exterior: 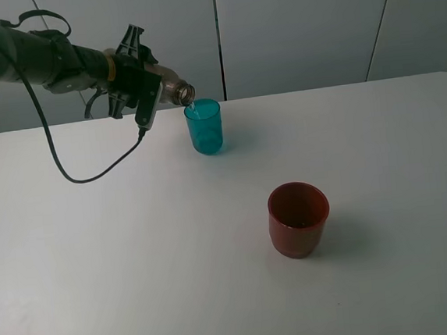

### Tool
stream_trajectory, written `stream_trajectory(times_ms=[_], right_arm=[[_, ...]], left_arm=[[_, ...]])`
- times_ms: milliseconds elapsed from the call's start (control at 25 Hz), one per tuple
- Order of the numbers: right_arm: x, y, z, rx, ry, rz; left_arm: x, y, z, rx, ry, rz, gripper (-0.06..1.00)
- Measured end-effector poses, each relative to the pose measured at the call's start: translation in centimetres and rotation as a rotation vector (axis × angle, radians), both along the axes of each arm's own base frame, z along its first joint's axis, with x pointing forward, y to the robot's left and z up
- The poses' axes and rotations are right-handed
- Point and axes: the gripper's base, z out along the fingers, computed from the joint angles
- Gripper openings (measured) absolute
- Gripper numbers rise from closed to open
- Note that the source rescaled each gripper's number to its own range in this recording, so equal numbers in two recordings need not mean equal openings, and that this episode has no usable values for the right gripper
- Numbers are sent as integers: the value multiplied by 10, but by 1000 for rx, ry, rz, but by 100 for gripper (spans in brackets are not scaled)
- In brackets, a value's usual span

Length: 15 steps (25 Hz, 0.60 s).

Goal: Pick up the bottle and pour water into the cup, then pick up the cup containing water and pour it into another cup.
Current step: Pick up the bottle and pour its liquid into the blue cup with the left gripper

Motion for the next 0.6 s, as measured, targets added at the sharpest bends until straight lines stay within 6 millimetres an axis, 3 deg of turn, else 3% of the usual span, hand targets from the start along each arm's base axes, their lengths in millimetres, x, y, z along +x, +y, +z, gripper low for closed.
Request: stream_trajectory(times_ms=[320,600], right_arm=[[0,0,0,0,0,0],[0,0,0,2,0,-1]], left_arm=[[2,2,-9,-1,16,5,1],[11,-1,8,-20,-39,2,1]])
